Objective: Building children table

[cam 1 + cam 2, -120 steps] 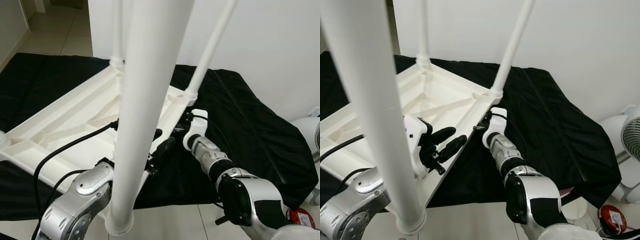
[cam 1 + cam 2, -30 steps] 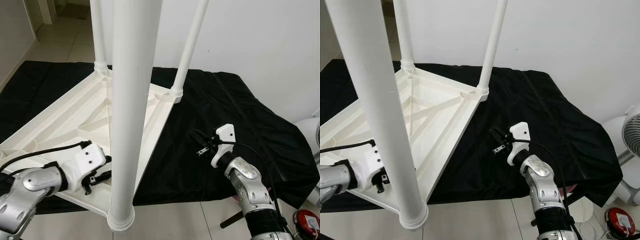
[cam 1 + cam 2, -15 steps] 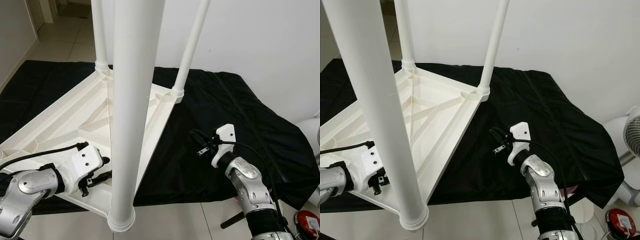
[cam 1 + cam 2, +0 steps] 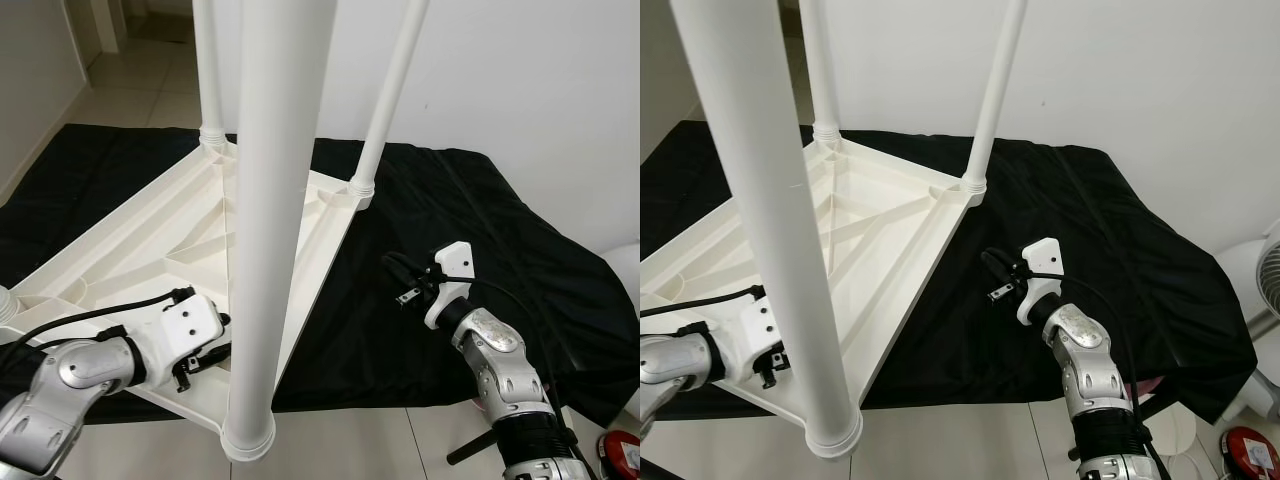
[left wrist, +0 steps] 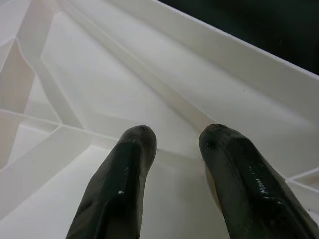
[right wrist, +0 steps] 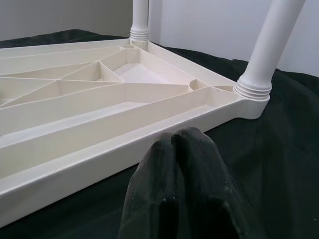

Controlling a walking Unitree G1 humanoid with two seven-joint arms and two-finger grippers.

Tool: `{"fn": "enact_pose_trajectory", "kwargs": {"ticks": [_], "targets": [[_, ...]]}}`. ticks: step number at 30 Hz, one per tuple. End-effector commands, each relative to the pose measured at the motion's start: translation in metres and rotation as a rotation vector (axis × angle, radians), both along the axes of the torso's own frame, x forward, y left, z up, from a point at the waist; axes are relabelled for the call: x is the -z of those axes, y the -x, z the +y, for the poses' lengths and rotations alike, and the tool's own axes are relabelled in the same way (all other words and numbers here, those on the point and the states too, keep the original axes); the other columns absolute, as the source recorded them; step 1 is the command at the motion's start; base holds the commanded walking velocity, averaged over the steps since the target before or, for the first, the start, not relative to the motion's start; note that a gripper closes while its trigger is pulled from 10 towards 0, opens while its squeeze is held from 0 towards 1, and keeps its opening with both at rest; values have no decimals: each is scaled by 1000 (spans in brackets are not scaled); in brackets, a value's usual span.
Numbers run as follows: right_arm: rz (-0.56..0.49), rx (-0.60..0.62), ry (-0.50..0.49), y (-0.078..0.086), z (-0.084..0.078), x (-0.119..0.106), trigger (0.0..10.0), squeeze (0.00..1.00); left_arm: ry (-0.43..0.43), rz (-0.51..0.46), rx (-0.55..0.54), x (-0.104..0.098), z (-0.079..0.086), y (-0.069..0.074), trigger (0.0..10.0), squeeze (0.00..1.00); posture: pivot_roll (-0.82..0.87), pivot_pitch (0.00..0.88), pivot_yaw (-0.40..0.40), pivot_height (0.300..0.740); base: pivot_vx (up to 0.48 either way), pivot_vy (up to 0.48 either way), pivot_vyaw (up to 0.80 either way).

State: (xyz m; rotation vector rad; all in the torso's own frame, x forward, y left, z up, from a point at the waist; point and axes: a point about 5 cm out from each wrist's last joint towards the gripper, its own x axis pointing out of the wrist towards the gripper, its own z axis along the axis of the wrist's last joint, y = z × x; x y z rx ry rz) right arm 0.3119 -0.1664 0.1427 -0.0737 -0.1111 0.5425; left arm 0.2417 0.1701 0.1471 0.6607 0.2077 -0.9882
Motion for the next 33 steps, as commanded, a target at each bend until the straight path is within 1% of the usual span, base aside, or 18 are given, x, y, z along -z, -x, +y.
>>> {"fn": "enact_pose_trajectory", "kwargs": {"ticks": [1, 4, 11, 16, 19, 20, 21, 22, 23, 24, 25, 26, 27, 28, 30, 31, 32, 33], "targets": [[2, 16, -4, -2, -4, -2, 10000, 0, 1, -23, -63, 10, -7, -3, 10000, 0, 49, 0, -104, 740, 0, 0, 0], [-1, 19, -10, -3, -4, -2, 10000, 0, 15, -45, -98, 10, -11, -9, 10000, 0, 48, 0, -102, 740, 0, 0, 0], [-2, 18, -41, -2, 2, -3, 10000, 0, 70, -179, -218, -1, -18, -37, 10000, 0, 44, 0, -100, 740, 0, 0, 0], [-4, 23, -58, 0, 4, -3, 10000, 0, 142, -227, -317, -10, -24, -55, 10000, 0, 25, 0, -84, 740, 0, 0, 0], [-5, 25, -61, 1, 4, -3, 10000, 0, 161, -227, -336, -11, -25, -57, 10000, 0, 25, 0, -84, 740, 0, 0, 0], [-4, 28, -62, 3, 3, -2, 10000, 0, 231, -226, -378, -16, -29, -61, 10000, 0, 19, 0, -76, 740, 0, 0, 0], [-4, 28, -62, 3, 3, -2, 10000, 0, 231, -226, -378, -16, -29, -61, 10000, 0, 19, 0, -76, 740, 0, 0, 0], [0, 24, -60, 6, 2, -1, 10000, 0, 308, -205, -395, -21, -33, -61, 10000, 0, 19, 0, -72, 740, 0, 0, 0], [0, 24, -60, 6, 2, -1, 10000, 0, 308, -205, -395, -21, -33, -61, 10000, 0, 19, 0, -72, 740, 0, 0, 0], [9, -9, -53, 12, 2, 2, 10000, 0, 385, -176, -388, -25, -37, -58, 10000, 0, 19, 0, -71, 740, 0, 0, 0], [9, -9, -53, 12, 2, 2, 10000, 0, 385, -176, -388, -25, -37, -58, 10000, 0, 19, 0, -71, 740, 0, 0, 0], [24, -42, -48, 18, 1, 4, 10000, 0, 463, -134, -372, -28, -40, -54, 10000, 0, 19, 0, -71, 740, 0, 0, 0], [24, -42, -48, 18, 1, 4, 10000, 0, 463, -134, -372, -28, -40, -54, 10000, 0, 19, 0, -71, 740, 0, 0, 0], [35, -66, -45, 22, 0, 5, 10000, 0, 506, -108, -357, -30, -41, -50, 10000, 0, 19, 0, -71, 740, 0, 0, 0], [35, -66, -45, 22, 0, 5, 10000, 0, 506, -108, -357, -30, -41, -50, 10000, 0, 19, 0, -71, 740, 0, 0, 0], [51, -94, -36, 25, -1, 6, 10000, 373, 563, -81, -342, -32, -46, -46, 10000, 0, 22, 0, -74, 740, 0, 0, 0], [51, -94, -36, 25, -1, 6, 10000, 373, 563, -81, -342, -32, -46, -46, 10000, 0, 22, 0, -74, 740, 0, 0, 0], [62, -124, -30, 28, -1, 6, 10000, 424, 596, -76, -332, -34, -51, -44, 10000, 0, 23, 0, -77, 740, 0, 0, 0]]}}
